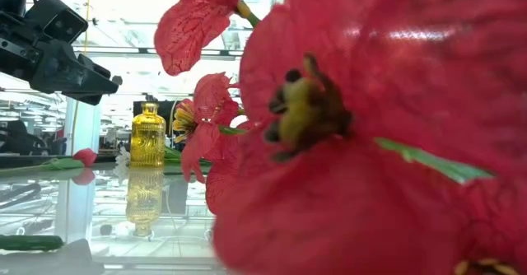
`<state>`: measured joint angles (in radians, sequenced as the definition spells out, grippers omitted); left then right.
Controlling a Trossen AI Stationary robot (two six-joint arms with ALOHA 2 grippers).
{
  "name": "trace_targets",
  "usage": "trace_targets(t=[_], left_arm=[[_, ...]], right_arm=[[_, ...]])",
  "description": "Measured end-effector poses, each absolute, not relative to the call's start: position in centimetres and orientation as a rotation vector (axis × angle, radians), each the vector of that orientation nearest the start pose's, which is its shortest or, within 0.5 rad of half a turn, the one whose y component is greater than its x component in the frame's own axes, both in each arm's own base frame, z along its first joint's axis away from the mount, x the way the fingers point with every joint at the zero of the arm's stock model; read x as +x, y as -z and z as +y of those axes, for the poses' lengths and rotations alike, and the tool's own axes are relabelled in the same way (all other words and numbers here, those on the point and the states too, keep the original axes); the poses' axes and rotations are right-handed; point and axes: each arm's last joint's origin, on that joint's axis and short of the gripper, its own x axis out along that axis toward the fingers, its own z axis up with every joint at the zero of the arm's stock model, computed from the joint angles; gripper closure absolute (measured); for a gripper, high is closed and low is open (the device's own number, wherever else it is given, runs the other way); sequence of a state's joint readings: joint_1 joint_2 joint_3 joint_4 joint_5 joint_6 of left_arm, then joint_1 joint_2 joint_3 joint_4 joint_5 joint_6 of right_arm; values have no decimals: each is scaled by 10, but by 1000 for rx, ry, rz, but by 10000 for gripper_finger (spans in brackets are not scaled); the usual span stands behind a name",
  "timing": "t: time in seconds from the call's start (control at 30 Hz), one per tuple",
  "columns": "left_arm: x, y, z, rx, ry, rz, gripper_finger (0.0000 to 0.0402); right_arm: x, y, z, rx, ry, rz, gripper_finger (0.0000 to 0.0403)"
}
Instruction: Sort flowers into vase by color
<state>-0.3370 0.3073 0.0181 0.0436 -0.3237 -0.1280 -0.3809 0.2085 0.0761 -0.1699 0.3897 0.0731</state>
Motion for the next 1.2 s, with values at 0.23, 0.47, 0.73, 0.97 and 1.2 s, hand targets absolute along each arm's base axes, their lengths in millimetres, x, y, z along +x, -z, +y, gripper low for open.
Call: trace_targets(t=[0.23, 0.47, 0.73, 0.97, 1.2], left_arm=[[109, -148, -29, -48, -2, 233, 401], [109, -148, -29, -48, -2, 233, 401], [109, -148, -29, -48, -2, 233, 401], [109, -148, -29, -48, -3, 232, 401], [110, -151, -29, -209, -13, 198, 401]], right_arm=[[91, -157, -48, 68, 776, 281, 360], [91, -157, -48, 67, 776, 281, 360], [91, -157, -48, 67, 776, 282, 360], [91, -157, -48, 67, 776, 282, 360], [91, -157, -48, 67, 776, 281, 360]])
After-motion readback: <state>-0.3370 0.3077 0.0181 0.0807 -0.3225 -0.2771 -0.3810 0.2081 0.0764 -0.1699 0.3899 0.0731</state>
